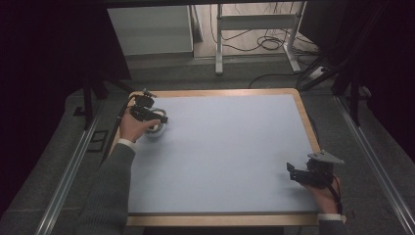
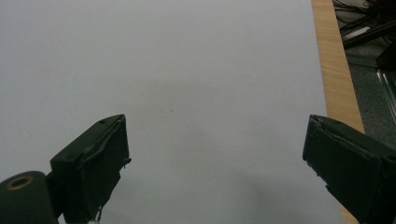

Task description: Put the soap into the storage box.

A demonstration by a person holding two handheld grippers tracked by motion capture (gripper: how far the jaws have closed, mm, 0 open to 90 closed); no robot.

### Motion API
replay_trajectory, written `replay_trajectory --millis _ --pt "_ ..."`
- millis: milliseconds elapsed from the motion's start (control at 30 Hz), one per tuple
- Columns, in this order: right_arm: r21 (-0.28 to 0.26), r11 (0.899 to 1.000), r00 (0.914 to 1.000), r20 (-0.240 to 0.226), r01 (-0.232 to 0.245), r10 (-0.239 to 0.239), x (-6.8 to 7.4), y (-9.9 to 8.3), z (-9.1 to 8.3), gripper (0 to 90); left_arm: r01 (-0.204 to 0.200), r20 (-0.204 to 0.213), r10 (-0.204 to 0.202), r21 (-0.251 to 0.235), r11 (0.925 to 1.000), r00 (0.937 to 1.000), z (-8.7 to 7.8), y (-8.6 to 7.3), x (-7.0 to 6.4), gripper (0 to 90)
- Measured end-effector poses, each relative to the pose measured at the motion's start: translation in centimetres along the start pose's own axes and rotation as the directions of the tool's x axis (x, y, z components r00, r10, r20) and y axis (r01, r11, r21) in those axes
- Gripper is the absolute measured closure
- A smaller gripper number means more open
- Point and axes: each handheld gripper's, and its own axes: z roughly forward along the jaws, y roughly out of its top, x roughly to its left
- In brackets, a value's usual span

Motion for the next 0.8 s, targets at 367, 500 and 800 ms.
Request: replay_trajectory --millis 367,500,800 --pt "-0.017 1.000 1.0000 0.003 0.009 -0.008 0.2 0.1 -0.2 6.8 -0.086 0.054 0.092 -0.101 0.9912 0.9943 -2.5 -2.4 -2.4 24.4" --pt "-0.018 1.000 1.0000 -0.001 0.009 -0.009 0.2 0.2 -0.3 6.8 -0.110 0.071 0.119 -0.121 0.9866 0.9904 -3.0 -3.9 -3.2 24.4" --pt "-0.021 1.000 0.9999 0.000 0.011 -0.011 0.3 0.2 -0.3 6.8 -0.129 0.115 0.146 -0.145 0.9809 0.9826 -3.0 -7.4 -4.7 23.9"
